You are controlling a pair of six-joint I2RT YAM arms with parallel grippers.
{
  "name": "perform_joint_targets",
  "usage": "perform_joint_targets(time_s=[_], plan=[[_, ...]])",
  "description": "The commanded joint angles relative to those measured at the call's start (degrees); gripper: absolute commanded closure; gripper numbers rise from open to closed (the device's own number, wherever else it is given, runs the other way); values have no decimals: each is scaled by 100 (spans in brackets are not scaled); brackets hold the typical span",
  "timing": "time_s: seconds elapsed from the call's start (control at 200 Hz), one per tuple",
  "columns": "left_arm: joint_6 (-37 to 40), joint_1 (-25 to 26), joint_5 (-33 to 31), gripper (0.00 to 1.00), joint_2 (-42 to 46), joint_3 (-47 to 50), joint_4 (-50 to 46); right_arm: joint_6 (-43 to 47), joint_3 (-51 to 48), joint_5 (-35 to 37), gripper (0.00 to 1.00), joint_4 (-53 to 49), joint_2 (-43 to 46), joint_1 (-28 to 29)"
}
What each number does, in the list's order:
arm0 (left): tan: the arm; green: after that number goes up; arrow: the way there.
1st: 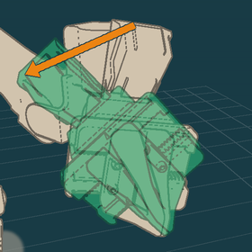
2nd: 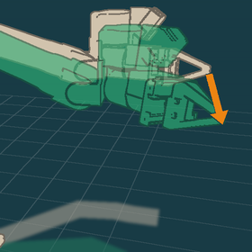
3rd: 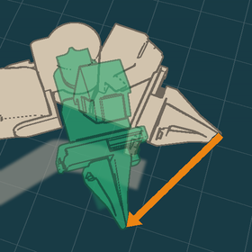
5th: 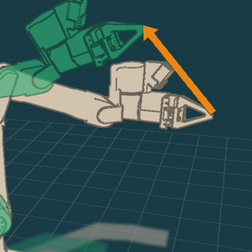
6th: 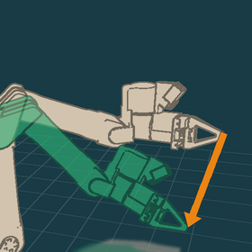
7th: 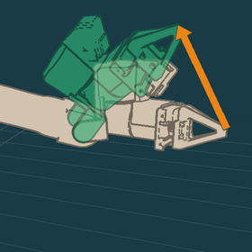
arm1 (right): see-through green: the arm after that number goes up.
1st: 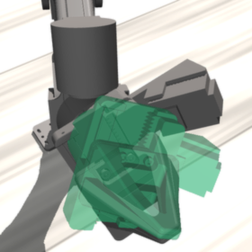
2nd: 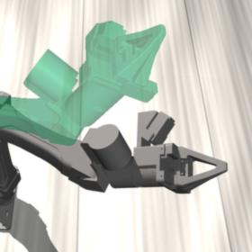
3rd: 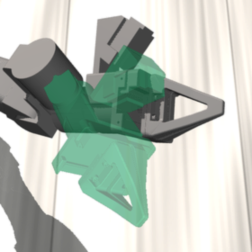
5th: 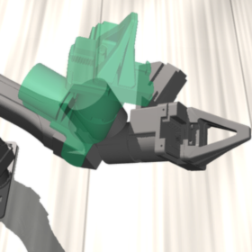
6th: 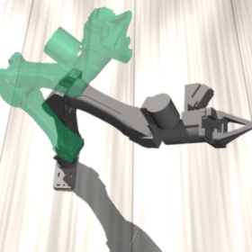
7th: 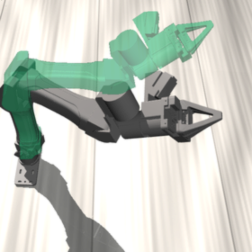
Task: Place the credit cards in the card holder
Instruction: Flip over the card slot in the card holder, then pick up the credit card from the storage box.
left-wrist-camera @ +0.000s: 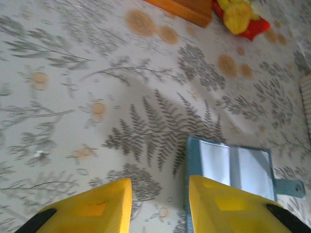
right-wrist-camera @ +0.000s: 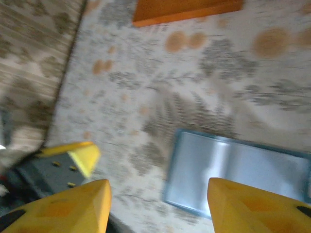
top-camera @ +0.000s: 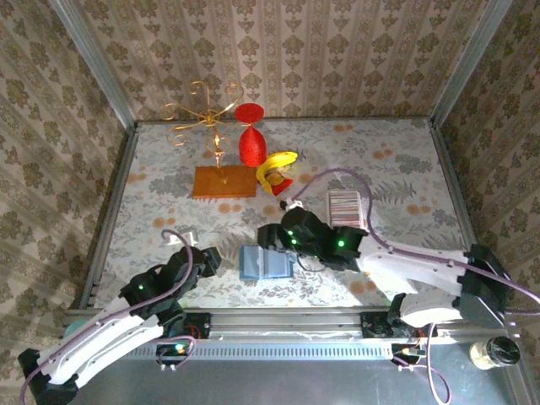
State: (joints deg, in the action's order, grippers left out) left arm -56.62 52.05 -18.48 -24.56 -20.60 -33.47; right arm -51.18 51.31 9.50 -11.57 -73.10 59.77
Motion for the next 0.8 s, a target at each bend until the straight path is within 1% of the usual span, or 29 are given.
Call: perform_joint_targets(time_s=[0.0, 0.065, 0.11, 0.16, 0.255, 0.36, 0.43, 0.47, 0.535, 0.57, 0.66, 0.795], plan=[[446, -61, 767, 65, -625, -137, 758, 1131, -104, 864, 44, -775, 619, -18], [487, -60, 934, 66, -1002, -228, 938, 1833, -165, 1088, 42, -877, 1057, -18], [528, -67, 1003, 67, -1216, -280, 1043, 2477, -224, 1212, 42, -874, 1373, -18], [533, -69, 1004, 67, -1336, -304, 1115, 3286, -284, 1245, 42, -864, 1738, -18], [522, -106, 1050, 66, -1403, -216, 1351, 4786, -420, 1559, 41, -961, 2354, -18], [451, -205, 1173, 65, -1420, -67, 1562, 6990, -726, 1431, 37, -1140, 2956, -18], [455, -284, 1260, 65, -1412, -6, 1619, 8054, -797, 1219, 34, -1613, 3180, -128], [488, -337, 1320, 65, -1406, 20, 1674, 8448, -782, 984, 32, -2016, 3243, -277], [553, -414, 1437, 65, -1436, 46, 1763, 8971, -698, 389, 29, -2696, 3298, -536], [556, -441, 1473, 65, -1446, 52, 1775, 9186, -676, 212, 28, -2954, 3297, -672], [582, -507, 1538, 65, -1438, 99, 1816, 9753, -689, 95, 27, -3354, 3203, -1160], [698, -641, 1743, 64, -1407, 144, 1896, 10626, -728, -114, 28, -3836, 2810, -1991]])
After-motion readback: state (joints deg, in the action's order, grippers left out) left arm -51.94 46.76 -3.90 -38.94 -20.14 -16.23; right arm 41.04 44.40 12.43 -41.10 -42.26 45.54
